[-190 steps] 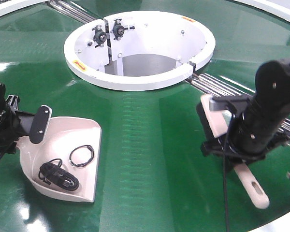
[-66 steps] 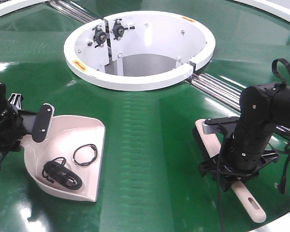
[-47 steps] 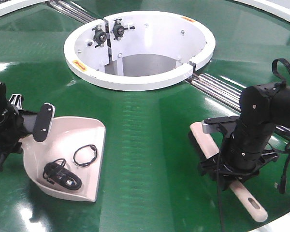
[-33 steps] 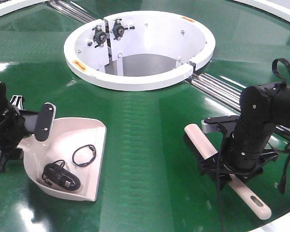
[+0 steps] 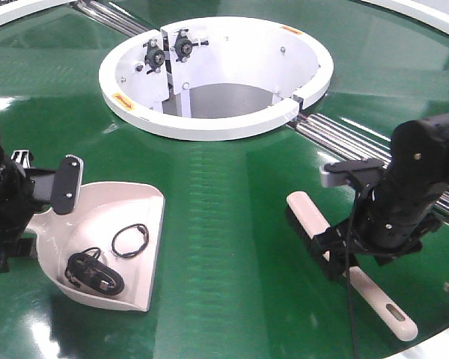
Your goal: Clean and inspect green conveyor with broom and dustpan
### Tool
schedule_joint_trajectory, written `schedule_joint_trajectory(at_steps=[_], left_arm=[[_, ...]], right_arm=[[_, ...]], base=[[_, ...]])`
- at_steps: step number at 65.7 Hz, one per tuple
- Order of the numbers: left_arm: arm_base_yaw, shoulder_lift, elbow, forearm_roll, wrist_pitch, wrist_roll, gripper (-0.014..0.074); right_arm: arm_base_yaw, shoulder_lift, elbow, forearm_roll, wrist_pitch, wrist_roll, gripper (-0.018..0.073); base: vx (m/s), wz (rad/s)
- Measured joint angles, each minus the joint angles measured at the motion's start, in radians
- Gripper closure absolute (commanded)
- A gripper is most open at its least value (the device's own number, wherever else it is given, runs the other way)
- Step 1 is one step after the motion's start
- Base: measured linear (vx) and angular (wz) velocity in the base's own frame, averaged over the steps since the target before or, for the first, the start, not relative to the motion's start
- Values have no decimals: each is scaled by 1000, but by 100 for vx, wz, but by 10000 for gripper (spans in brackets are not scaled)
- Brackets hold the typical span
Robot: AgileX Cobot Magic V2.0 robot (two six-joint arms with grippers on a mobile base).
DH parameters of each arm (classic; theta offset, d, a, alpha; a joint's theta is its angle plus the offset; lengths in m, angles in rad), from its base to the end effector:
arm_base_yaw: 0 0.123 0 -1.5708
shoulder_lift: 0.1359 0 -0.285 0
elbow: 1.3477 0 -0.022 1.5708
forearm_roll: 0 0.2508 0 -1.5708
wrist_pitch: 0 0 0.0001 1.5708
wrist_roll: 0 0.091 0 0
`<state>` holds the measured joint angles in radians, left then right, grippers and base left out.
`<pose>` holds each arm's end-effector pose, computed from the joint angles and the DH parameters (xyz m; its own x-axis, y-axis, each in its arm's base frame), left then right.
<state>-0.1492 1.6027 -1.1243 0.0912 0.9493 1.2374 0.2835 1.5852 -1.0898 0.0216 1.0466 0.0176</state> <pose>0.3062 -0.0392 0.2404 -0.1399 0.9902 0.0056 0.9611 0.1344 0.2411 0.2799 0.0833 0.2350 -0.9612 -0.2505 -0.1153 -0.2545 0.9668 0.0218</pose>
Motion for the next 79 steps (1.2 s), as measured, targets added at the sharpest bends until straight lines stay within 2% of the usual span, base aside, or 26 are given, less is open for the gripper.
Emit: schedule_joint_trajectory(at_steps=[11,27,31,38,44,50,55,67,73,79], left_arm=[[0,-79,0,-104,36,-15,36],[0,-255,0,-219,95,-37,36],[0,-313,0,-256,118,-74,36],[0,-437,0,-365,143,-156,36],[0,-553,0,-462,99,-190,36],[0,-673,0,-514,40,-248,36],[0,-740,0,-516,-16,-328,36],[0,-886,68,-442,-159,-618,36],[0,-968,159,-350,-207,-750,38],[-18,-1049,287,-212,-264,-862,45]], right_arm=[[0,-109,0,-10,-56,1,52],[0,-286,0,-10,-223,0,52],[0,-327,0,-11,-263,-2,52],[0,-402,0,-11,-296,-10,52],[0,-464,7,-10,-296,-33,52],[0,-537,47,-10,-321,-43,52],[0,-619,108,-11,-372,-44,52],[0,-859,303,-12,-509,-52,52],[0,-989,391,-12,-549,-55,52],[0,-1109,460,-22,-558,-79,52]], base=[[0,0],[0,0],[0,0],[0,0],[0,0],[0,0],[0,0],[0,0],[0,0],[0,0]])
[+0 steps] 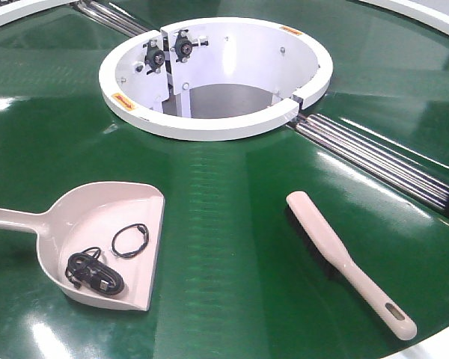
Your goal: Clean and inspect green conveyor with broom and dustpan
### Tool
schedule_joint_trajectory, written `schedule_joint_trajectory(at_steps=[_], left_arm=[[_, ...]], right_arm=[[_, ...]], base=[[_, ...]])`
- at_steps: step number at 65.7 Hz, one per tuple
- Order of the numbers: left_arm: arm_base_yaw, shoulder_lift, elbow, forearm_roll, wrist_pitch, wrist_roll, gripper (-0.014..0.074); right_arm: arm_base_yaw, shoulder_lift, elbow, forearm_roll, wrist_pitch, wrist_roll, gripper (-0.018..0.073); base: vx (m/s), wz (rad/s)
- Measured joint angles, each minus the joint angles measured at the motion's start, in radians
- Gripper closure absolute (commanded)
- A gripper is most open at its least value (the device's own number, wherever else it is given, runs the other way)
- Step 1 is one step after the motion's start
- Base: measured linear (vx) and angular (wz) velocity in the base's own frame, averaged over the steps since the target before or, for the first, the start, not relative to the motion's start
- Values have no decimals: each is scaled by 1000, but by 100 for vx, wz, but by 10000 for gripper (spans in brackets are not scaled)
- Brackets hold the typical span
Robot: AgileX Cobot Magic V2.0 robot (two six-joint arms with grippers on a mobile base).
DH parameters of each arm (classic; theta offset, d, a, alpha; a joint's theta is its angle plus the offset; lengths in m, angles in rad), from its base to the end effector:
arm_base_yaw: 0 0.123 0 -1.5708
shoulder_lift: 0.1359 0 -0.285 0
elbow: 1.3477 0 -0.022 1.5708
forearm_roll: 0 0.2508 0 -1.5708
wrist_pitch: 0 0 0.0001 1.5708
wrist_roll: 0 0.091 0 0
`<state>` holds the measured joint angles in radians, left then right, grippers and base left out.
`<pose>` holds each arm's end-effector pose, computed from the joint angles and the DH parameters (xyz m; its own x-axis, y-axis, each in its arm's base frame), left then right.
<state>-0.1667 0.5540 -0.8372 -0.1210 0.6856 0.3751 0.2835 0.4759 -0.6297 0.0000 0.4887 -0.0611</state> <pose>0.0899 -0.0222 0.3878 -0.2246 0.3184 -0.9209 0.3118 0.9189 0.2417 0.0895 0.0261 0.3455 -0.2179 -0.1271 -0.9677 -0.2936 0.9541 -0.0592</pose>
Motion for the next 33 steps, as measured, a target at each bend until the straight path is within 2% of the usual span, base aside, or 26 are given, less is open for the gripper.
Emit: schedule_joint_trajectory(at_steps=[6,15,22,28,33], left_arm=[[-28,-101,149,121,-77,-107,60],[-34,-267,347,248,-208,-292,95],[-34,-339,507,288,-309,-392,130],[-34,-358,626,296,-420,-420,166],[-34,-358,678,297,-494,-426,227]], right_arm=[[0,-127,74,-9,-3,-21,52],[0,-302,200,-18,-32,-25,52],[0,-380,316,-19,-94,-26,52],[0,-393,405,-20,-178,-26,60],[0,-393,445,-22,-227,-26,104]], base=[[0,0],[0,0],[0,0],[0,0],[0,0]])
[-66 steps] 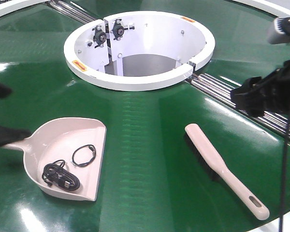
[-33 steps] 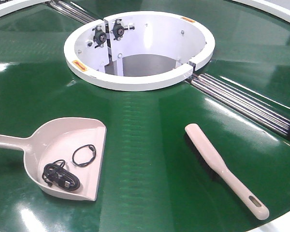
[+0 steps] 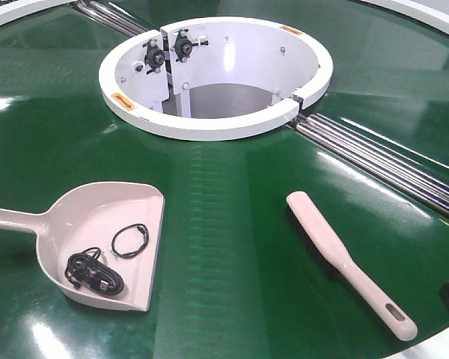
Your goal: Clean and inspect green conveyor with broom and dustpan
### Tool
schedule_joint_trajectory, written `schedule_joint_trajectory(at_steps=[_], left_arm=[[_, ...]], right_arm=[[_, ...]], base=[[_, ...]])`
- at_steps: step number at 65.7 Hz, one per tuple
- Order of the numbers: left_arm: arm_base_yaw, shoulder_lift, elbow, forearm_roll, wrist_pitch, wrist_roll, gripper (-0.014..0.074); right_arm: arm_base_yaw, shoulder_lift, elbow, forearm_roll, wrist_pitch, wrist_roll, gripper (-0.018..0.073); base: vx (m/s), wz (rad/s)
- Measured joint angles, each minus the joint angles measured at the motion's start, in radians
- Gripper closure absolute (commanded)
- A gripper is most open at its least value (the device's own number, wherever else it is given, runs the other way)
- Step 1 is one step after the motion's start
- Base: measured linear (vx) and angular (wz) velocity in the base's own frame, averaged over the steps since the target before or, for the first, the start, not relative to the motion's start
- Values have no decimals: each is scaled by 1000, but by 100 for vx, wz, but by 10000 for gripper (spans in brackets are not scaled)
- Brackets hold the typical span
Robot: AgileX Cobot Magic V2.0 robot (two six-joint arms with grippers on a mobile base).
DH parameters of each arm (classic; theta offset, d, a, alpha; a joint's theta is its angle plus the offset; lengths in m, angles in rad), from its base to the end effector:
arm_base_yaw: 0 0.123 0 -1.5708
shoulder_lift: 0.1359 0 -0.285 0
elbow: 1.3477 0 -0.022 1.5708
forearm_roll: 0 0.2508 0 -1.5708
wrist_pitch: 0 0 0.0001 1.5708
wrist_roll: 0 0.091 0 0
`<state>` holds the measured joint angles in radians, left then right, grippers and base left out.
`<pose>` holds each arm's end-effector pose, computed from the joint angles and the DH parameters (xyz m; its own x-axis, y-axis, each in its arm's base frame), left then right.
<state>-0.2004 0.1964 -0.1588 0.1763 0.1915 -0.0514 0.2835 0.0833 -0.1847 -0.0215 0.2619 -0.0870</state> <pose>0.0693 -0.0110 0.2377 -0.1146 0.1471 -0.9825 0.1818 0.9754 0.1249 0.0528 0.0148 0.2468 -0.0403 -0.1238 -0.9915 -0.2803 0.9538 -0.1077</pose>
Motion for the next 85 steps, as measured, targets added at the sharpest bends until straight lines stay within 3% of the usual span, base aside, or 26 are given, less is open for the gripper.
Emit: schedule_joint_trajectory(at_steps=[5,12,14,71,85], left_arm=[[0,0,7,1,-38,-4,340],[0,0,7,4,-47,-7,605],[0,0,7,4,-46,-7,605],[0,0,32,7,-67,-7,603],[80,-98,153,-56,-65,10,603]], right_arm=[[0,0,4,0,-28,-1,231],[0,0,4,0,-40,-2,504],[0,0,4,0,-40,-2,578],[0,0,4,34,-40,5,569],[0,0,4,34,-38,5,569]], base=[[0,0],[0,0],[0,0],[0,0],[0,0]])
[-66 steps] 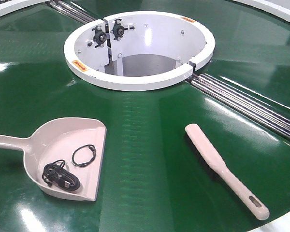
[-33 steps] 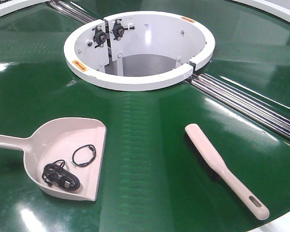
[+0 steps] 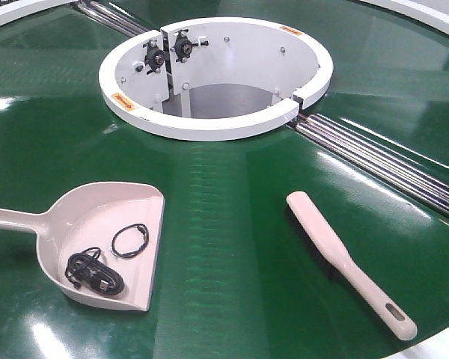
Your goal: Clean and inspect green conveyor with broom and dustpan
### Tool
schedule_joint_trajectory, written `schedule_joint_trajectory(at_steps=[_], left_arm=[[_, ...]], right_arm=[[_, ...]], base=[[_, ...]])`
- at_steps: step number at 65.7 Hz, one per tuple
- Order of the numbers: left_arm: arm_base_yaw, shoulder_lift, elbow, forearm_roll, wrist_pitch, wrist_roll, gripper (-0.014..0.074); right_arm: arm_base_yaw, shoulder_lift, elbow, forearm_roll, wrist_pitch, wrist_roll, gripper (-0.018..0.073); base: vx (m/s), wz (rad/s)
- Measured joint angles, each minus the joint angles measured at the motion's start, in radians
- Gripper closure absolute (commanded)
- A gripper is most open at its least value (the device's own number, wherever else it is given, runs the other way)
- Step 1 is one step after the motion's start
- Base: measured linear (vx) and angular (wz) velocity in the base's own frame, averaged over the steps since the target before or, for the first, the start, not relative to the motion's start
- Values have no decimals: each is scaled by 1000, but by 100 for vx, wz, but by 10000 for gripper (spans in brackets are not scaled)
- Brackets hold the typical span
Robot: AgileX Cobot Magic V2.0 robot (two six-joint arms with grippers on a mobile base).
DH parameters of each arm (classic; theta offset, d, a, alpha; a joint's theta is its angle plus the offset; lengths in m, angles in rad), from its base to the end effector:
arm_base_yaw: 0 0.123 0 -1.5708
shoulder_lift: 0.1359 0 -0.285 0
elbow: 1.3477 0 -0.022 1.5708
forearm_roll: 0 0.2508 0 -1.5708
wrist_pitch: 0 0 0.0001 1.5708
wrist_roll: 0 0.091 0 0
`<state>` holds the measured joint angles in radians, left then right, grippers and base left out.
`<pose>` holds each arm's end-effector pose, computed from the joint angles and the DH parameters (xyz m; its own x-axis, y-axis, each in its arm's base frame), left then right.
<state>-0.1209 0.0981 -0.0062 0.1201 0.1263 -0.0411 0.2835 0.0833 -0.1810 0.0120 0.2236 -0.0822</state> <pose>0.0636 -0.0063 0.1980 -0.1202 0.0931 -0.9884 0.1155 0.9901 0.0793 0.0530 0.0157 0.2491 -0.0172 -0.0784 -0.9968 -0.2842 0.9562 -0.0703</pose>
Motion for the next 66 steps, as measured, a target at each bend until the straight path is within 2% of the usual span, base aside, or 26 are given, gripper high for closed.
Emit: schedule_joint_trajectory(at_steps=[8,18,24,38,66], left_arm=[[27,-97,32,-46,3,30,603],[44,-109,34,-146,45,54,603],[45,-109,34,-173,45,61,603],[46,-109,34,-183,-9,61,603],[46,-109,34,-183,-10,61,603]], right_arm=[[0,0,0,0,2,1,569],[0,0,0,1,4,1,569],[0,0,0,1,4,1,569],[0,0,0,1,4,1,569],[0,0,0,1,4,1,569]], base=[[0,0],[0,0],[0,0],[0,0],[0,0]])
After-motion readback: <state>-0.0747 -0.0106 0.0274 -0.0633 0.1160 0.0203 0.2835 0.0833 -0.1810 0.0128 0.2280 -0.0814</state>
